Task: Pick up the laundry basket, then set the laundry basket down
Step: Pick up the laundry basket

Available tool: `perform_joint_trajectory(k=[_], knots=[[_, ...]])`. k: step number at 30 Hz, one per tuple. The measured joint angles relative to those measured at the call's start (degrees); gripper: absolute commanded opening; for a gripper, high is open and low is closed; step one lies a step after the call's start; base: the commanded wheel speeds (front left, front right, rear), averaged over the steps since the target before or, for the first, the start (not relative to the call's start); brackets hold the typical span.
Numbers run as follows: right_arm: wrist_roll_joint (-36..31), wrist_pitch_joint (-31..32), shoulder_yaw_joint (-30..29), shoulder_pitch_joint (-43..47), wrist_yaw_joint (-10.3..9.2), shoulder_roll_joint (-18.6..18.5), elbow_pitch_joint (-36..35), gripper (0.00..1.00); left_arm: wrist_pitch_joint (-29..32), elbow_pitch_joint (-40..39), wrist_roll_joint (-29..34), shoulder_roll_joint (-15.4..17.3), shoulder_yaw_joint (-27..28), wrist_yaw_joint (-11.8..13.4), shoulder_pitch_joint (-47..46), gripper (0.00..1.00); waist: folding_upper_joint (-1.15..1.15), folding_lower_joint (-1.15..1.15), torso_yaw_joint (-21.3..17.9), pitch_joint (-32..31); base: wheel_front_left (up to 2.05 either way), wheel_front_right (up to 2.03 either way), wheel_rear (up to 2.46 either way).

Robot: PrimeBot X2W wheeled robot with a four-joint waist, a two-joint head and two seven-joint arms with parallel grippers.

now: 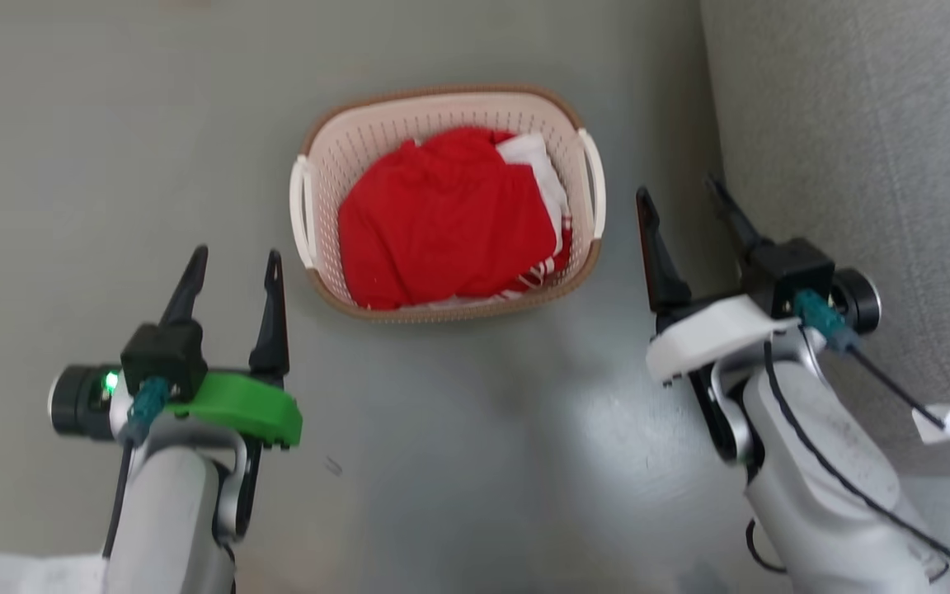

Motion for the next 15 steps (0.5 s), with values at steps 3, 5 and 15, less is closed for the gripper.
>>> perform_joint_trajectory(k=[3,5,15], knots=[[0.1,0.0,-0.23,-2.57,0.01,-0.02,1.85,1.0,0.04,1.44,0.0,-0.08,-0.38,-0.54,-2.7,1.0,0.0,0.0,-0.08,2.24,0.0,0.0,0.0],[0.49,0.0,-0.49,-4.26,0.01,-0.05,2.89,1.0,0.31,2.49,0.0,-0.15,-0.33,-0.93,-4.72,1.0,0.0,0.0,-0.1,3.74,0.0,0.0,0.0],[1.83,-0.07,-2.9,-15.11,0.09,-0.22,9.46,1.0,3.42,10.0,-1.12,-1.0,0.58,-1.46,-15.16,1.0,0.0,0.0,0.3,11.96,0.0,0.0,0.0]])
